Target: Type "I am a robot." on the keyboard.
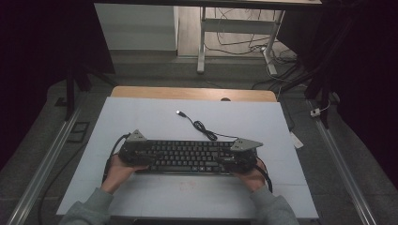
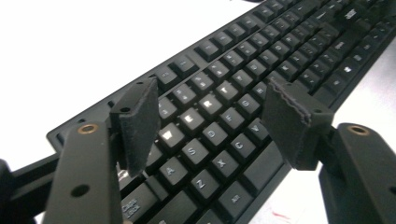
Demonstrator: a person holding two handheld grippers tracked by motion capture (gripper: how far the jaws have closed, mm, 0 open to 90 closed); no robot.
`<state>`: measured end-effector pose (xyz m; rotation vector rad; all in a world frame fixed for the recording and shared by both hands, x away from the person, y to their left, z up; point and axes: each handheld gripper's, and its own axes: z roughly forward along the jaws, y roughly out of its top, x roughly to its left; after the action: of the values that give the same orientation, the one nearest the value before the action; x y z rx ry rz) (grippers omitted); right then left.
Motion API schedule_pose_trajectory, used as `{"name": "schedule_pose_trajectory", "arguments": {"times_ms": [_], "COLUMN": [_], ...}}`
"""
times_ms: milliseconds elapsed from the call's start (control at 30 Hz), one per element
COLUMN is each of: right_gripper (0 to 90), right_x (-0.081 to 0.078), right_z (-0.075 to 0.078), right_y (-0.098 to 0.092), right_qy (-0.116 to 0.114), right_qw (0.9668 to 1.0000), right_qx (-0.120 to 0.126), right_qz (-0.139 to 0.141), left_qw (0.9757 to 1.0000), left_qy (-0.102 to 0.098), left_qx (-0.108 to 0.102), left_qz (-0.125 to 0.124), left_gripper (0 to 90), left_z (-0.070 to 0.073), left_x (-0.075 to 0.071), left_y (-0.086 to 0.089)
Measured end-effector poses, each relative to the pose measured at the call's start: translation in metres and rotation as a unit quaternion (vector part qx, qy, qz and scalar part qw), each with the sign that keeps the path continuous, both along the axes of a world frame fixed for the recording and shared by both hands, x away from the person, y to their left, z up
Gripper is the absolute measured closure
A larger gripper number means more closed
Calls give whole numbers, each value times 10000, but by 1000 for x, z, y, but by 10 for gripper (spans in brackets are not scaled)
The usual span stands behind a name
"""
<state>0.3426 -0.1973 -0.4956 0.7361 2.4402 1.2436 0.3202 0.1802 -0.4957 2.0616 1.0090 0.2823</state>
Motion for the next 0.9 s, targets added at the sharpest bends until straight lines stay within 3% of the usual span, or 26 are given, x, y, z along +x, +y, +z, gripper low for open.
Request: {"name": "schedule_pose_trajectory", "arguments": {"times_ms": [167,367,600,900], "right_gripper": [497,496,494,491], "right_x": [0,0,0,1], "right_z": [0,-1,-1,-2], "right_y": [1,1,2,2], "right_qy": [-10,10,22,17], "right_qw": [10000,10000,10000,10000], "right_qx": [7,1,-60,-82], "right_qz": [8,3,5,25], "left_qw": [9998,9992,9980,9955], "left_qy": [-72,-206,-146,-15], "left_qx": [-41,-47,15,350], "left_qz": [-155,-332,-610,-879], "left_gripper": [442,631,878,889], "left_z": [2,5,1,-13], "left_x": [-3,-8,-9,-4], "left_y": [-7,-14,-22,-47]}}
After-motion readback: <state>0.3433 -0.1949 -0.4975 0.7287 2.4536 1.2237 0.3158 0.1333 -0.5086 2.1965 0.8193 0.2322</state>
